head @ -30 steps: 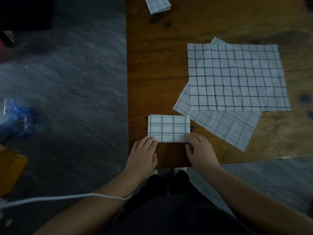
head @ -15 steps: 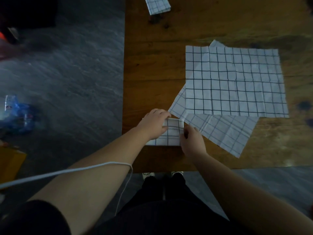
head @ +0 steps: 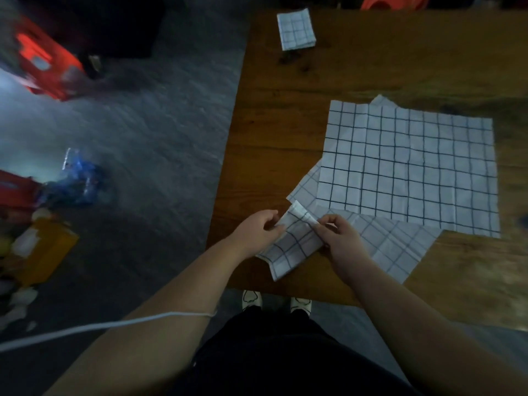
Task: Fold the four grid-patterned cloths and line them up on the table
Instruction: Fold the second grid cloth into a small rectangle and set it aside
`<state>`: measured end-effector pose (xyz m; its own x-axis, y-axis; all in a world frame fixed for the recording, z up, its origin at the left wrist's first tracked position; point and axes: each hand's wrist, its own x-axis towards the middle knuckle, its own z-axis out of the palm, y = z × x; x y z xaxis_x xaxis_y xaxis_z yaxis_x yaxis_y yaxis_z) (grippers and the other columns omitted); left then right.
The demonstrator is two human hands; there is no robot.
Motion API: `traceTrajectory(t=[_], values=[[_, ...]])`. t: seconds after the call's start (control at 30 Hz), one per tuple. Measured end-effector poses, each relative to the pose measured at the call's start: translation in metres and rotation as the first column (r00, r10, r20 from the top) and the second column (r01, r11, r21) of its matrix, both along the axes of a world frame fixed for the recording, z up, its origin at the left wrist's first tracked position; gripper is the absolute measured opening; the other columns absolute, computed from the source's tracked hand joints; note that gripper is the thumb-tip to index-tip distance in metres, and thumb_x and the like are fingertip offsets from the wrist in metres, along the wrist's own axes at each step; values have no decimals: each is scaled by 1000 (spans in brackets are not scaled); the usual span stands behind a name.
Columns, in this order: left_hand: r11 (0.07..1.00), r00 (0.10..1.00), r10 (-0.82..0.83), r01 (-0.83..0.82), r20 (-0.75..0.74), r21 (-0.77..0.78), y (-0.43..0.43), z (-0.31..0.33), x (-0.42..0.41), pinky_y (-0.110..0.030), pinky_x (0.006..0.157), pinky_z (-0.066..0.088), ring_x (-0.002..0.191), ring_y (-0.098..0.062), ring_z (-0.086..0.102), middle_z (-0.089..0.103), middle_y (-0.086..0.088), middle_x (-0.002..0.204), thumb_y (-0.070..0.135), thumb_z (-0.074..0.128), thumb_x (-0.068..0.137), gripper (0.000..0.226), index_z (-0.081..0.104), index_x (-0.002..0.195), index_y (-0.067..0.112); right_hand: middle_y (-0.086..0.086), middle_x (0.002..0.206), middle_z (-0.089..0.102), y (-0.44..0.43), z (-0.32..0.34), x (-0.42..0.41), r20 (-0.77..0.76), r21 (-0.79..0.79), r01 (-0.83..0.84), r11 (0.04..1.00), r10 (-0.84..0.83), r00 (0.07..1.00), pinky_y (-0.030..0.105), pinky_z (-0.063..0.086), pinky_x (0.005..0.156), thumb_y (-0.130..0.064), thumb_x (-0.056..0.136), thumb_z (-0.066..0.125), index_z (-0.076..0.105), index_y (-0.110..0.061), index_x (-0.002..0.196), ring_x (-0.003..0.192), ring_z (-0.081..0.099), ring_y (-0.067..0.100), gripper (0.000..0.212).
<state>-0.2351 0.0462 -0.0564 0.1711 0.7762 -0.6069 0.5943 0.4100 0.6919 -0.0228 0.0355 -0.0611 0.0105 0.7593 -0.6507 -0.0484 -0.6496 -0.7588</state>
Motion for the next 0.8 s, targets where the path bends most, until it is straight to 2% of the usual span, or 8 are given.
traceTrajectory(t=[0.07, 0.13, 0.3, 0.4, 0.47, 0.53, 0.63, 0.8], values=[[997, 999, 54, -54, -1, 46, -4, 11, -4, -38, 97, 52, 117, -15, 57, 60, 5, 125, 49, 59, 97, 36, 58, 126, 28, 12, 114, 65, 9, 12, -6, -64, -10, -11, 1000, 10, 998, 58, 56, 92, -17, 95, 66, 66, -20, 100, 107, 64, 34, 6], [987, 993, 114, -112, -15, 113, -6, 24, -8, -28, 85, 50, 106, -9, 57, 60, 8, 115, 46, 61, 97, 25, 54, 115, 29, 12, 118, 62, 19, 28, -12, -112, 1, -26, 1000, 25, 993, 55, 57, 91, -16, 97, 64, 65, -20, 107, 107, 63, 33, 11], [956, 964, 245, -258, 99, 143, -16, 59, -27, -15, 79, 39, 116, -3, 50, 51, 14, 130, 48, 59, 98, 50, 46, 143, 30, 12, 107, 64, 36, 70, -40, -231, 9, -114, 993, 113, 966, 56, 58, 86, -16, 97, 63, 63, -18, 102, 97, 64, 31, 6], [931, 948, 307, -317, 81, 181, -23, 77, -46, -26, 92, 46, 118, -9, 52, 51, 9, 129, 55, 57, 97, 51, 53, 138, 26, 10, 102, 65, 42, 90, -65, -233, 53, -170, 984, 178, 956, 49, 60, 78, -17, 96, 65, 64, -18, 101, 91, 65, 27, 6], [892, 902, 398, -423, 166, 160, -28, 87, -63, -40, 100, 52, 115, -11, 60, 60, 6, 125, 49, 61, 96, 32, 58, 122, 31, 9, 101, 67, 44, 100, -86, -241, 71, -178, 981, 190, 952, 46, 60, 75, -18, 95, 66, 65, -18, 100, 90, 66, 26, 5], [859, 849, 451, -497, 275, 122, -35, 97, -82, -41, 92, 58, 103, -12, 69, 69, 4, 115, 38, 61, 99, 12, 60, 111, 35, 9, 101, 70, 44, 109, -109, -262, 67, -167, 984, 178, 948, 52, 60, 82, -19, 96, 66, 67, -17, 100, 92, 67, 26, 5], [807, 787, 515, -579, 340, 118, -49, 106, -117, -32, 77, 60, 94, -13, 71, 71, -1, 109, 33, 58, 102, 15, 63, 114, 26, 12, 110, 71, 41, 118, -153, -246, 47, -174, 984, 180, 952, 53, 58, 86, -27, 98, 62, 70, -15, 109, 101, 67, 29, 17], [666, 664, 673, -736, 326, 125, -69, 99, -203, -33, 72, 60, 96, -19, 69, 68, -3, 110, 35, 51, 105, 15, 56, 116, 27, 9, 113, 73, 18, 112, -251, -200, 20, -292, 956, 290, 936, 45, 57, 84, -36, 105, 47, 65, -18, 119, 104, 70, 27, 29]])
